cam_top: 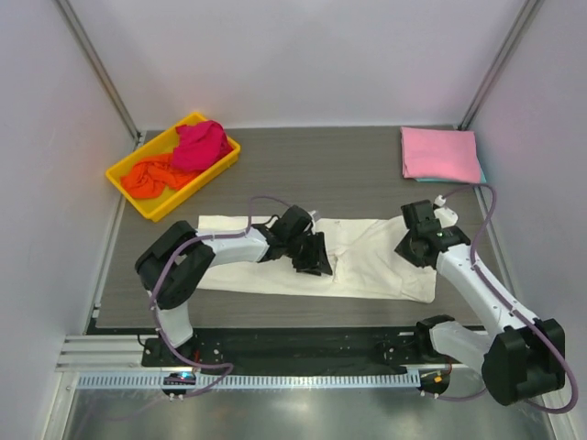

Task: Fold and stack the t-shirts
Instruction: Fold the tshirt

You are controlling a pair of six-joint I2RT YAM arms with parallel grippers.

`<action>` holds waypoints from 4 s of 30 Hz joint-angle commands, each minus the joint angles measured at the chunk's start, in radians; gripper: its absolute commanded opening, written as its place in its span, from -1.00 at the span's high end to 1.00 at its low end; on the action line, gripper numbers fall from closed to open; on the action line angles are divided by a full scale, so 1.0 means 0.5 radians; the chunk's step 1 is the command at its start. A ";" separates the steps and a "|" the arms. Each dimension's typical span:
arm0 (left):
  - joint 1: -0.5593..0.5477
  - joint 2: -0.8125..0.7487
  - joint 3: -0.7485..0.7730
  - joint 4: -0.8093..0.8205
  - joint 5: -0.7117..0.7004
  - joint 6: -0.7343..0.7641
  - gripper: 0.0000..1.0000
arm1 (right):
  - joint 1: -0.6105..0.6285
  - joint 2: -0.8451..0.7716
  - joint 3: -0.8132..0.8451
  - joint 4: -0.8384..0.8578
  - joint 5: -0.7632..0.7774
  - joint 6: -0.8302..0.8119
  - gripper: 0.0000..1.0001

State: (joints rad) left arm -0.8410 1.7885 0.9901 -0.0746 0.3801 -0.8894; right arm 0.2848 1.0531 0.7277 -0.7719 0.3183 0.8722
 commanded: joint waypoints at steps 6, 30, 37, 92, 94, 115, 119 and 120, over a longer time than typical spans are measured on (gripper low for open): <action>-0.091 0.126 0.137 0.106 -0.039 0.070 0.16 | -0.257 0.213 0.088 0.087 -0.290 -0.309 0.49; -0.104 0.310 0.308 0.094 0.007 0.128 0.33 | -0.260 -0.026 -0.351 0.200 -0.299 -0.014 0.34; -0.104 0.341 0.339 0.097 0.050 0.113 0.51 | -0.257 -0.026 -0.421 0.228 -0.299 0.026 0.33; -0.079 0.381 0.493 -0.271 0.108 0.113 1.00 | -0.063 -0.828 -0.231 -0.398 -0.008 0.508 0.35; -0.079 0.387 0.483 -0.271 0.096 0.113 1.00 | -0.063 -0.607 -0.122 -0.288 0.102 0.285 0.25; -0.076 0.322 0.410 -0.305 0.090 0.159 1.00 | -0.689 0.783 0.481 0.703 -0.323 -0.901 0.28; -0.076 0.310 0.416 -0.311 0.090 0.153 1.00 | -0.744 0.870 0.477 0.798 -0.532 -0.950 0.29; -0.076 0.310 0.422 -0.317 0.087 0.153 0.99 | -0.750 0.882 0.477 0.823 -0.551 -0.962 0.29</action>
State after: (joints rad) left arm -0.8822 1.9800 1.1999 -0.2146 0.4191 -0.8288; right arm -0.0795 1.4895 0.9276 -0.4423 0.1329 0.4435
